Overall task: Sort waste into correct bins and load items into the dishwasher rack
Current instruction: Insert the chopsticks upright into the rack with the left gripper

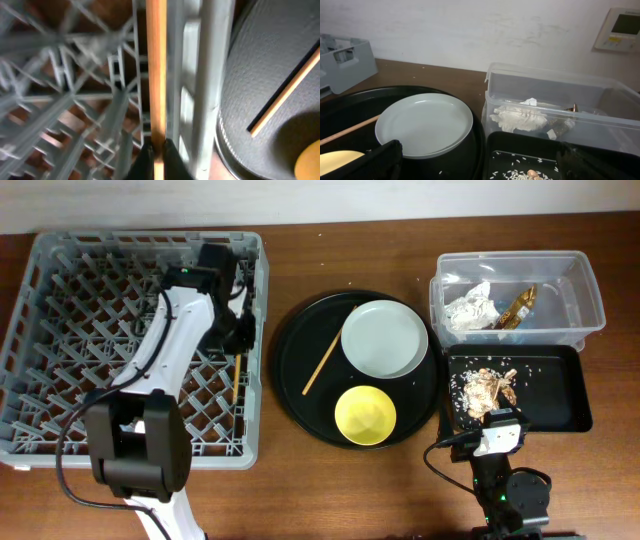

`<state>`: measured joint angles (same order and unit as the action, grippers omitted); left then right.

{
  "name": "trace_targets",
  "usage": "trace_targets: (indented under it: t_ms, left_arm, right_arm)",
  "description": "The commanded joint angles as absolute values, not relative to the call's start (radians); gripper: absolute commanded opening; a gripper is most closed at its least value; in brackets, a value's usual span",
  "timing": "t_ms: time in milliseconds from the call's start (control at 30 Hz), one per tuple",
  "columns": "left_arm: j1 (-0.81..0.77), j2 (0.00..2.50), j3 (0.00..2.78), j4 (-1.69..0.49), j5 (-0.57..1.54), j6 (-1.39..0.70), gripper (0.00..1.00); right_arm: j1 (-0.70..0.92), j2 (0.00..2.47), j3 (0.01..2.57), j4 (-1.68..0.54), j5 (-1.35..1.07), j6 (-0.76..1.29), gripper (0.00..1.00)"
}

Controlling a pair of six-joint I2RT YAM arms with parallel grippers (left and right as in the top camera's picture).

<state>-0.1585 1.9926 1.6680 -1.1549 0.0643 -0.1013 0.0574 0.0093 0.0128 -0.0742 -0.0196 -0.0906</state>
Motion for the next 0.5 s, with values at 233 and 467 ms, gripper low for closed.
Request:
trace_targets:
  t_ms: [233,467]
  left_arm:
    - [-0.353,1.89,1.837,-1.222,0.106,-0.097,0.49]
    - [-0.55,2.117,1.706,-1.006,-0.05,-0.097,0.38]
  right_arm:
    - [0.052,0.004,0.006,-0.075,-0.025,-0.097,0.98]
    - [0.052,0.004,0.006,-0.075,-0.025,-0.097,0.99]
